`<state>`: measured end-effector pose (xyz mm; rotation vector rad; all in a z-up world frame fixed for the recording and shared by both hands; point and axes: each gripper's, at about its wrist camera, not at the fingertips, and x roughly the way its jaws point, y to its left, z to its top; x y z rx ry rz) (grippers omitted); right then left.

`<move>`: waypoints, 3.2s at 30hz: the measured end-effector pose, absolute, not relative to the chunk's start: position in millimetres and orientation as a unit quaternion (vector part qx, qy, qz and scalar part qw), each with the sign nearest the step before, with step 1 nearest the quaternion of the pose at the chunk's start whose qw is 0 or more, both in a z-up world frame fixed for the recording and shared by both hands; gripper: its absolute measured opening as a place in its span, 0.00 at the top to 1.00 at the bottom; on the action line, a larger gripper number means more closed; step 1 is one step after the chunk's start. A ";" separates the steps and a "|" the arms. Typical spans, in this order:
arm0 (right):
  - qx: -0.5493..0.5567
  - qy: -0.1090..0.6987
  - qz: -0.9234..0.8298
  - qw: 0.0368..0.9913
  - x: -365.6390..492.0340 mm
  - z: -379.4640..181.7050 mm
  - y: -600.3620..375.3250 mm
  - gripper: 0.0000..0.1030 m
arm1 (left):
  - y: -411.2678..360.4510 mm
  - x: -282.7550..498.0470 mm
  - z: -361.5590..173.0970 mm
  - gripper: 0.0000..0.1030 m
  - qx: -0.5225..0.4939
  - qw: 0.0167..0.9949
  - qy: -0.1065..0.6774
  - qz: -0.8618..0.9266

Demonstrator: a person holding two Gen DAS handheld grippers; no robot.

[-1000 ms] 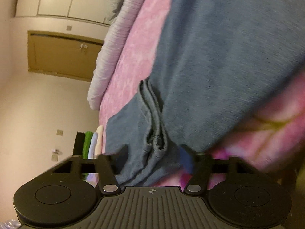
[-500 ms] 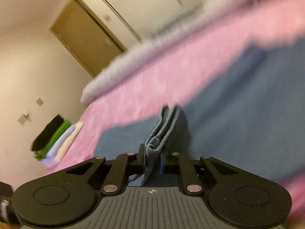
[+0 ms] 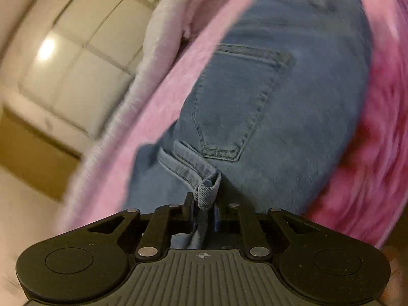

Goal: Fold clothes

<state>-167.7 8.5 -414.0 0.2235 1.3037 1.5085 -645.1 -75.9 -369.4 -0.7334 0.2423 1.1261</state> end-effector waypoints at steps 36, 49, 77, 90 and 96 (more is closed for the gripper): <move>0.033 0.330 0.653 0.681 -33.7 -397.6 -17.9 0.91 | 0.8 -504.8 -383.5 0.81 -0.284 0.798 0.272 0.457; 0.046 0.235 0.656 0.716 -49.8 -385.2 5.5 0.91 | 3.2 -503.9 -387.1 0.86 -0.286 0.799 0.270 0.455; -0.121 0.303 0.630 0.705 -82.2 -366.2 -16.9 0.47 | -34.8 -488.2 -377.0 0.86 -0.285 0.759 0.303 0.501; -0.143 0.301 0.638 0.694 -165.4 -320.3 -104.9 0.47 | -110.3 -485.7 -329.1 0.80 -0.246 0.741 0.299 0.549; -0.130 0.261 0.657 0.695 -186.6 -280.3 -129.4 0.47 | -142.9 -489.4 -308.3 0.78 -0.231 0.739 0.287 0.564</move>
